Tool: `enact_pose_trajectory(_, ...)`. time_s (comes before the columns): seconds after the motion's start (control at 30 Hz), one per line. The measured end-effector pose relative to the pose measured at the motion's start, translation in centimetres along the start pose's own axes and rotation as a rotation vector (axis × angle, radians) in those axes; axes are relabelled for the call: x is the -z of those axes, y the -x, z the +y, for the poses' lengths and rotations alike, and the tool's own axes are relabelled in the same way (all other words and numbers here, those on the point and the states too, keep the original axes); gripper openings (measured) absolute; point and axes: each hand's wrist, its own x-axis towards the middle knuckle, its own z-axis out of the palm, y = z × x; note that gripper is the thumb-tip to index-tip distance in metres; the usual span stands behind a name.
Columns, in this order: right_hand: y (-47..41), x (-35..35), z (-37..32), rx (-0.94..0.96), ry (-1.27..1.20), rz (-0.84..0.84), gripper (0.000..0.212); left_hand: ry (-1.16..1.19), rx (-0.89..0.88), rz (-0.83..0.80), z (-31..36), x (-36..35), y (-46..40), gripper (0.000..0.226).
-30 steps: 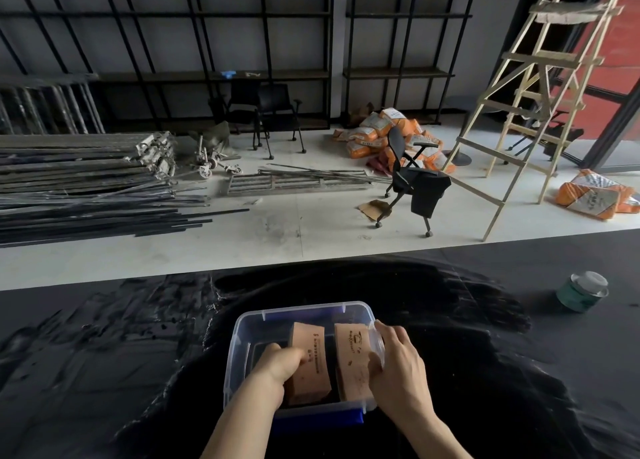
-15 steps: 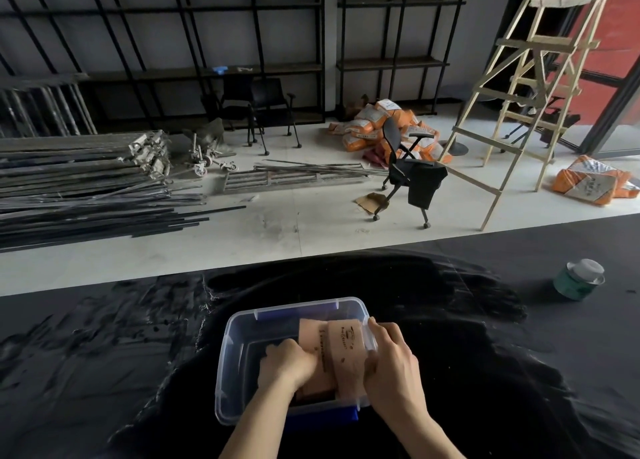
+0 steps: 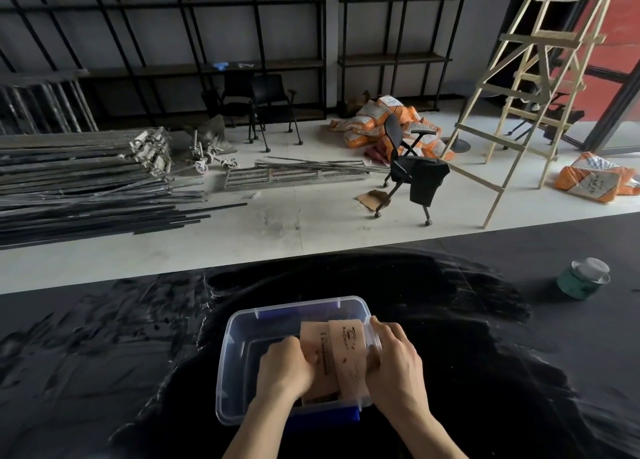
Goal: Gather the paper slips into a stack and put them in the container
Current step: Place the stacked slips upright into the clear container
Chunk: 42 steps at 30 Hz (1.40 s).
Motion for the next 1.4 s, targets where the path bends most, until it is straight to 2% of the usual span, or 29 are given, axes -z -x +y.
enact_pose_trajectory(0.13,0.3,-0.1,-0.1,0.009,0.013,0.003,0.054,0.03,0.02,0.033,0.0,-0.4,0.2,0.018)
enact_pose_trajectory(0.43,0.4,-0.4,-0.4,-0.012,0.03,0.016,0.056,0.194,0.05,-0.043,-0.7,-0.1,0.3,0.032)
enact_pose_trajectory(0.67,0.4,-0.7,-0.5,-0.025,0.029,0.033,0.058,0.169,0.072,-0.042,-0.6,-0.3,0.3,0.025)
enact_pose_trajectory(0.9,0.4,-0.9,-0.4,-0.021,0.019,0.039,0.057,-0.009,0.016,-0.015,-0.1,-0.6,0.7,0.018)
enact_pose_trajectory(1.0,0.5,-0.7,-0.3,-0.017,0.014,0.028,0.057,0.04,-0.005,-0.051,-0.4,-0.2,0.6,0.015)
enact_pose_trajectory(1.1,0.4,-0.5,0.0,-0.013,0.006,0.019,0.056,0.156,-0.013,-0.084,-1.2,0.2,0.4,0.035)
enact_pose_trajectory(1.17,0.4,-0.5,0.0,-0.015,0.013,0.015,0.054,0.167,-0.016,-0.046,-1.8,0.4,0.4,0.039)
enact_pose_trajectory(1.3,0.5,-0.5,-0.1,-0.035,0.002,0.027,0.053,0.142,-0.02,-0.099,-1.5,0.1,0.5,0.018)
enact_pose_trajectory(1.4,0.7,-0.3,-0.4,-0.045,-0.017,0.025,0.053,0.125,0.0,-0.075,-1.2,-0.2,0.8,0.021)
